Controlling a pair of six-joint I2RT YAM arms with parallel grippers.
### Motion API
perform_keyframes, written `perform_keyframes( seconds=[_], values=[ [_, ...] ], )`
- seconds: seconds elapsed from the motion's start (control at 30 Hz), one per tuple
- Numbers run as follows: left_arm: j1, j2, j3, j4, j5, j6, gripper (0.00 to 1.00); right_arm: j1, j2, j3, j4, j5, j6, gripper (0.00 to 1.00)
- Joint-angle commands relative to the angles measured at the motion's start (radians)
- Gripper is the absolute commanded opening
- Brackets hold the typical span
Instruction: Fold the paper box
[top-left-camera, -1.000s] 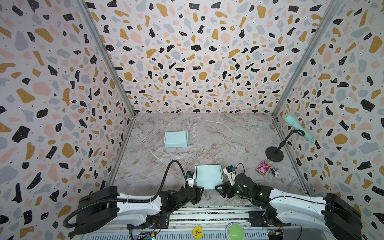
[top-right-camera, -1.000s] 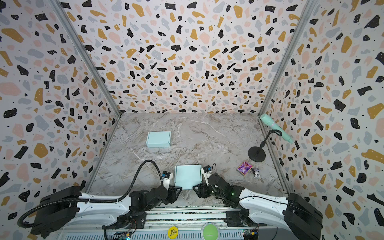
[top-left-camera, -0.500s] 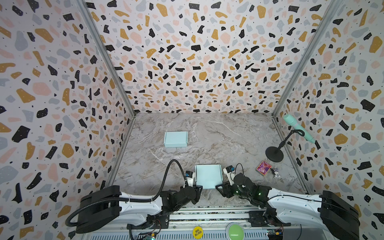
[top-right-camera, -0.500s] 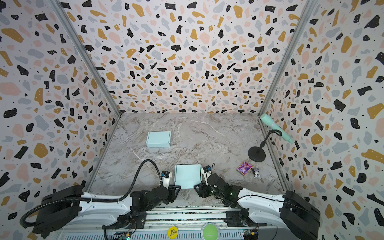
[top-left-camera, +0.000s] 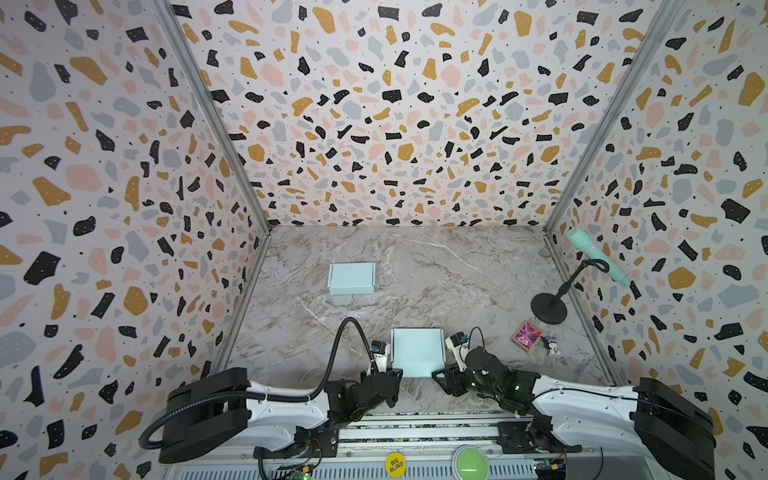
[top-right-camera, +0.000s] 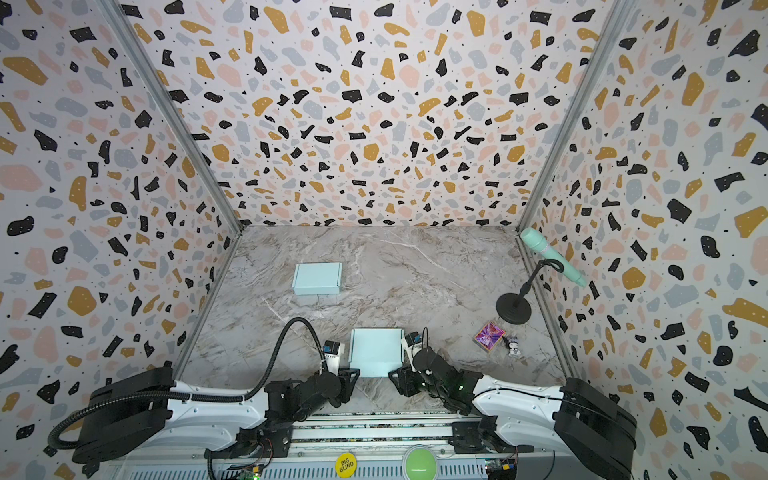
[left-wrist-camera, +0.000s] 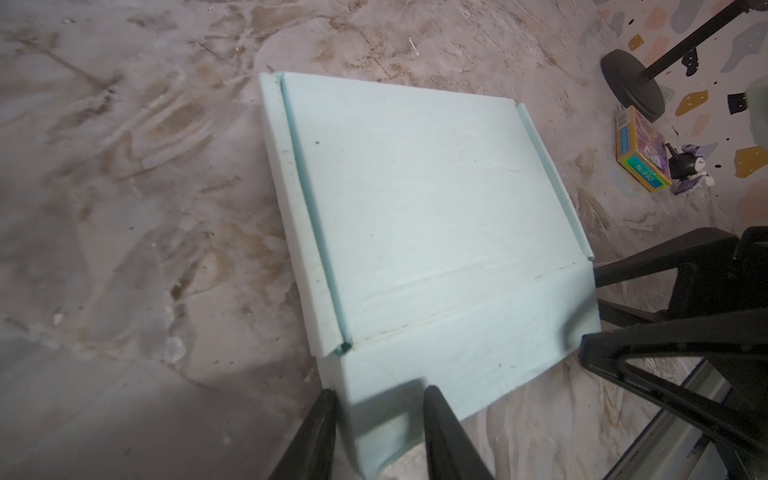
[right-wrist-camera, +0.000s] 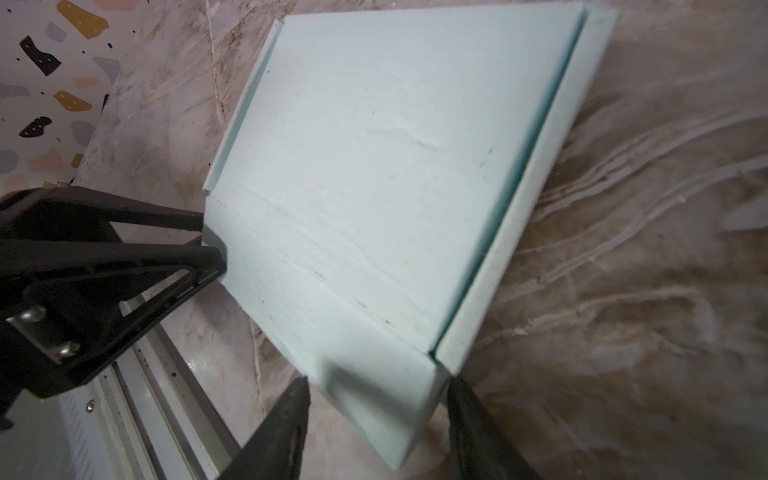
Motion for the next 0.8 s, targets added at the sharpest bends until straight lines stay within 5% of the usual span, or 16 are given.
perform_keyframes(
  seconds=[0.0,0.37,0.6,0.77],
  values=[
    [0.015,0.008,0.017,0.022,-0.025,0.021,0.36,-0.003,0.007,0.007,0.018,0.014,-0.015,0.54],
    [0.039,0.026,0.015,0.04,-0.022,0.035,0.35,-0.018,-0.038,0.007,-0.029,0.02,-0.023,0.56],
    [0.043,0.033,0.021,0.046,-0.023,0.036,0.35,-0.059,-0.144,0.022,-0.132,0.043,-0.044,0.83],
    [0.045,0.041,0.028,0.042,-0.026,0.036,0.35,-0.12,-0.174,0.044,-0.16,0.036,-0.094,0.9]
  ],
)
